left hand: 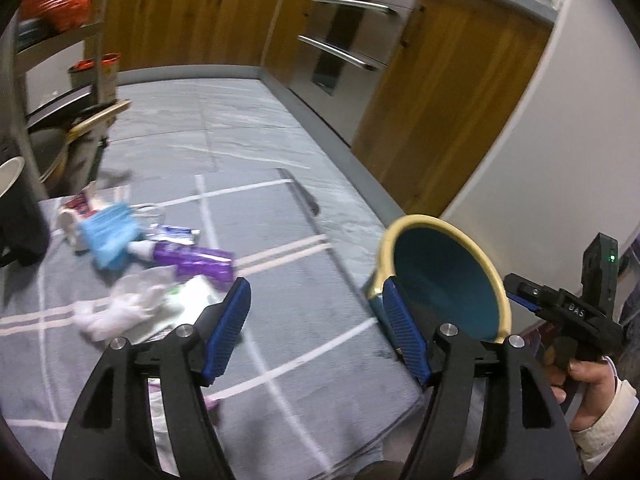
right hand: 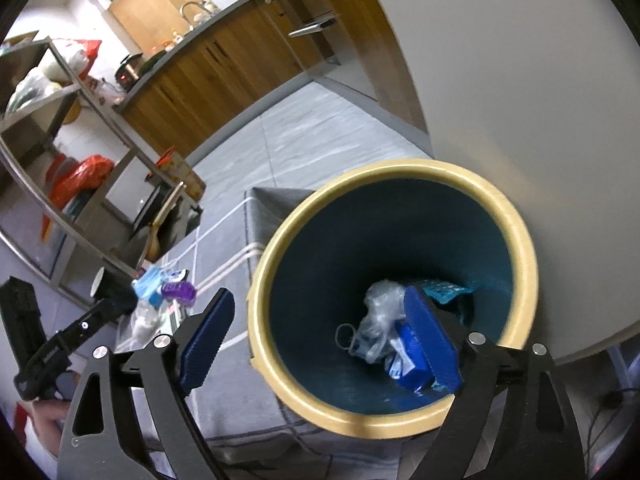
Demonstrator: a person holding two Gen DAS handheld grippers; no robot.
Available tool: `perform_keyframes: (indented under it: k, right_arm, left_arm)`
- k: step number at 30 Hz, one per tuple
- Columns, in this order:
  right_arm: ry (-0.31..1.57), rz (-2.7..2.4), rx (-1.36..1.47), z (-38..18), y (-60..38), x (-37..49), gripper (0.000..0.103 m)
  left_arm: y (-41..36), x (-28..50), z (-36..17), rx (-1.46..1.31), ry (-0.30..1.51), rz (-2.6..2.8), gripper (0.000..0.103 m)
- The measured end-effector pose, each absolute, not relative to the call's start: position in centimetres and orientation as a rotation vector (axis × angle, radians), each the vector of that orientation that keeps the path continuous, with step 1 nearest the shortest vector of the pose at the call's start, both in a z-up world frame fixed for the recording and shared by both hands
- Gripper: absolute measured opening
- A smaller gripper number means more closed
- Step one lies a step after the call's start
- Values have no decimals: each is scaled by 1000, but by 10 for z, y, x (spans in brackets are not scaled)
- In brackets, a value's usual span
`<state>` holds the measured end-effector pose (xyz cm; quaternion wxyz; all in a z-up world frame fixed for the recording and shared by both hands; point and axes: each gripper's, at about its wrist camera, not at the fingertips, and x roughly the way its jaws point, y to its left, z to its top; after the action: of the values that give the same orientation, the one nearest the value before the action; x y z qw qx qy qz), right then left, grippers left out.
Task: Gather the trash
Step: 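Withdraw both open grippers from the bin toward the cushion, then grasp the silver-purple wrapper with the left gripper while the right grasps the white tissue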
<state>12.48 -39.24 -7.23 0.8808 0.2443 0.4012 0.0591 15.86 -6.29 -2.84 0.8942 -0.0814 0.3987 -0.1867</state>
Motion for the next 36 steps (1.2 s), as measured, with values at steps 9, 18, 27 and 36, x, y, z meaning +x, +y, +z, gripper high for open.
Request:
perform_keyframes:
  k: [9,18,27,36]
  right_arm:
    - [854,185,465,-66,-356,132,90]
    - [890,257,416,-67,-315,141,90]
    - [938,357,341,-71,-262,146,90]
    - [994,521,207,-78,-185,141,90]
  left_arm:
    - [1,150,-32,-230,832,-258,68]
    - [48,139,-59,-295,942,-181,69]
    - [73,132,-83,-344,1015,-161,69]
    - [99,126,-90,-412,1014,-144,69]
